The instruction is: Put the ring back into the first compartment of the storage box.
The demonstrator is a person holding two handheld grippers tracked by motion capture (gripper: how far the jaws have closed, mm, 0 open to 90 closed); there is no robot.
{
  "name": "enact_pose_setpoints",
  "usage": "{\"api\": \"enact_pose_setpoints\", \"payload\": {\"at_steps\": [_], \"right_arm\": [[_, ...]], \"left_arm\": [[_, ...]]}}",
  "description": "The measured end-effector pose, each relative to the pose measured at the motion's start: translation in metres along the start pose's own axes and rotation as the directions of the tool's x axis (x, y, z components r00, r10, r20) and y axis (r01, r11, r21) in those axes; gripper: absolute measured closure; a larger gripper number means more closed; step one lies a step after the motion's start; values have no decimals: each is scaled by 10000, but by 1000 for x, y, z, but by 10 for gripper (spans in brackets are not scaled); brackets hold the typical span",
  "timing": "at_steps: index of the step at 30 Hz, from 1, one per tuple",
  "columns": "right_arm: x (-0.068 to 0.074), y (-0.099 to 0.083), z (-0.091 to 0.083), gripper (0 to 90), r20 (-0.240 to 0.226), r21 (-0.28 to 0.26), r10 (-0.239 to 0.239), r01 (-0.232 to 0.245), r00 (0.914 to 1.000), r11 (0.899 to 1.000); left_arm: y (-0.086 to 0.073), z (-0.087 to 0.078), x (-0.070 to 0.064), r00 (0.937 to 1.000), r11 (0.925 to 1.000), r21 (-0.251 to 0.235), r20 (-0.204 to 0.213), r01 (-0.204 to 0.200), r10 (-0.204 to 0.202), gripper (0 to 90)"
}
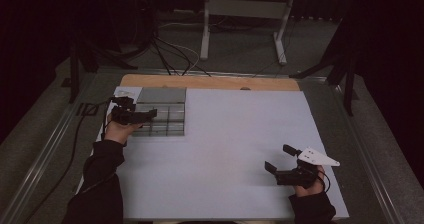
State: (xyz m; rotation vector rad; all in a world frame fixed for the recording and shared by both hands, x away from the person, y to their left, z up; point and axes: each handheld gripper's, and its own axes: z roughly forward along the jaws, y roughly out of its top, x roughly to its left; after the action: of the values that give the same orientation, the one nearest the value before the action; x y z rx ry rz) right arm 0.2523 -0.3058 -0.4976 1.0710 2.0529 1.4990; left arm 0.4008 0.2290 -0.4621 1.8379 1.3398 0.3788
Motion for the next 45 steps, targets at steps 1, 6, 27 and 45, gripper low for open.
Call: {"api": "enact_pose_setpoints", "payload": {"at_steps": [1,6,27,45], "right_arm": [[0,0,0,0,7,2,-23,23,10000,10000],[0,0,1,0,-3,23,-28,28,10000,10000],[1,0,1,0,-49,46,-2,2,10000,10000],[2,0,0,0,-25,35,-15,15,10000,10000]], "left_arm": [[0,-2,-1,10000,10000,-24,5,55,-55,10],[-2,-8,-5,9994,9998,-208,337,-18,25,5],[-24,-30,-35,9744,9889,-1077,1890,-1025,1216,5],[-63,-50,-48,9499,9746,-1512,2413,-1655,1987,5]]}}
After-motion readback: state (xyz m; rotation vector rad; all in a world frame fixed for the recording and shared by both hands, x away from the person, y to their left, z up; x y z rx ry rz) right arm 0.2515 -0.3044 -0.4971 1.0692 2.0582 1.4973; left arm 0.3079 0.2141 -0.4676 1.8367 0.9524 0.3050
